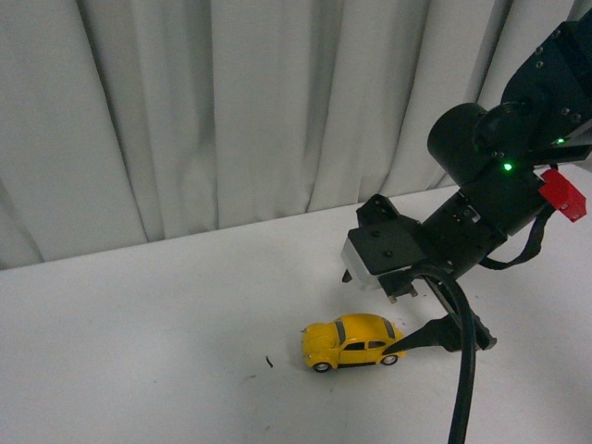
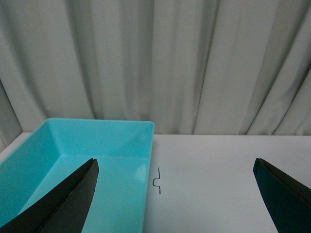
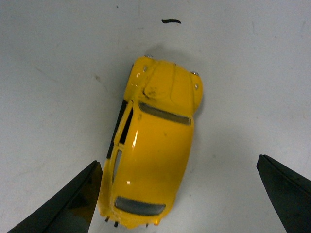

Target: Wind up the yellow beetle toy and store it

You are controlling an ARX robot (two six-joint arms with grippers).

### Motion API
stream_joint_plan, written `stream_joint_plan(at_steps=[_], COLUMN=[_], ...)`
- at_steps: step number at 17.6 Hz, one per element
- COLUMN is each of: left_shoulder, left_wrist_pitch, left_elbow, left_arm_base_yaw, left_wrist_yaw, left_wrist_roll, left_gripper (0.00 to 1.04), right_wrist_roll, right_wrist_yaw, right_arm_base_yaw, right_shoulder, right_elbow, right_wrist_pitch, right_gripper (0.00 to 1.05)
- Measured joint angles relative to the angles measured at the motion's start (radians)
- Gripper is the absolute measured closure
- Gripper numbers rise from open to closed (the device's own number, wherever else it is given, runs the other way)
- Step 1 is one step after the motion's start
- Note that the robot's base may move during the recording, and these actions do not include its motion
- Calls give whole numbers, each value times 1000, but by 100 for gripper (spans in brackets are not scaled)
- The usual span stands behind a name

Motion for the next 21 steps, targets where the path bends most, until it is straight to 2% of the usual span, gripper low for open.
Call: stream_joint_plan(at_steps=[3,12,13,14,15,17,21], left_shoulder=[0,0,0,0,0,0,0], left_wrist_pitch=[0,0,0,0,0,0,0], left_elbow=[0,0,0,0,0,0,0], left_arm_base_yaw=[0,0,0,0,0,0,0], left_wrist_yaw=[0,0,0,0,0,0,0], left_wrist_roll=[0,0,0,0,0,0,0], left_gripper=[7,7,7,7,7,7,7], right_wrist_roll=[-1,13,26,50,67,12,3], right_wrist_yaw=[19,60,64,71,65,35,22], right_arm_base_yaw=[49,77,77,80,90,89,79], right_shoulder=[14,25,32,42,42,48,55], right_elbow=[5,0,-2,-2,-2,10,5], right_wrist_pitch=[-35,-30,-15,-2,-4,-81,-69], right_gripper=[7,7,11,41,62,63,63])
